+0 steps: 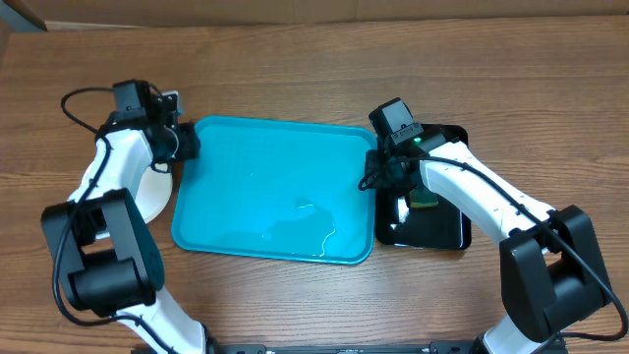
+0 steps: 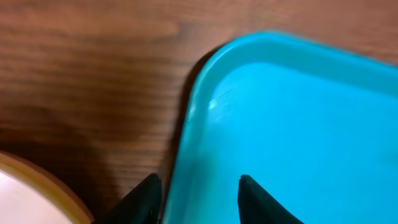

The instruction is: Clean dirty plates on tray and stack at the side

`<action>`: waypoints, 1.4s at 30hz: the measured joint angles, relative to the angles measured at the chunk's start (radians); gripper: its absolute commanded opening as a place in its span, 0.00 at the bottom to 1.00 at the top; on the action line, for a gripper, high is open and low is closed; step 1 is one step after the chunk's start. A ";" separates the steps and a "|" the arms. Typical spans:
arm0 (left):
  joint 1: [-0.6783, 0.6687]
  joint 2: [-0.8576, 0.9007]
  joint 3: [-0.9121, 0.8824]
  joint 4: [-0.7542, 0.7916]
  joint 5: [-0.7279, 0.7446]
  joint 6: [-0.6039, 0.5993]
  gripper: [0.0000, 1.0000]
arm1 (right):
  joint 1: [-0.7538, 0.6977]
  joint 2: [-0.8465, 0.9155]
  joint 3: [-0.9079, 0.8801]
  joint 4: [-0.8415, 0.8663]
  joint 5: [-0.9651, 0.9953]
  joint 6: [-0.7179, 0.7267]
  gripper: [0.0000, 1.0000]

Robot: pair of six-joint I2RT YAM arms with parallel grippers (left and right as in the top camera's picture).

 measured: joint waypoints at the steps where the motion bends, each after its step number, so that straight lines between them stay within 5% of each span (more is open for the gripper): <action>1: 0.010 0.014 0.000 -0.003 0.008 0.003 0.40 | 0.000 0.000 0.000 0.000 0.000 0.000 0.40; 15: 0.031 0.060 0.000 -0.042 0.052 0.032 0.04 | 0.000 0.000 0.000 -0.001 0.000 0.000 0.41; 19: 0.030 0.060 0.009 -0.072 0.064 0.046 0.04 | 0.000 0.000 0.000 -0.001 0.000 0.000 0.40; 20: 0.030 0.060 0.009 -0.077 0.066 0.046 0.07 | 0.000 0.000 0.000 -0.001 0.000 0.000 0.41; 26: 0.028 0.060 0.009 -0.090 0.071 0.046 0.66 | 0.000 0.000 0.000 0.002 0.000 0.000 0.43; 36: 0.023 0.060 0.084 -0.208 0.082 0.020 1.00 | -0.009 0.000 0.029 0.002 0.000 -0.035 0.48; 42: 0.016 -0.007 0.251 -0.330 0.077 0.005 1.00 | -0.042 -0.038 0.178 -0.122 0.028 -0.053 0.61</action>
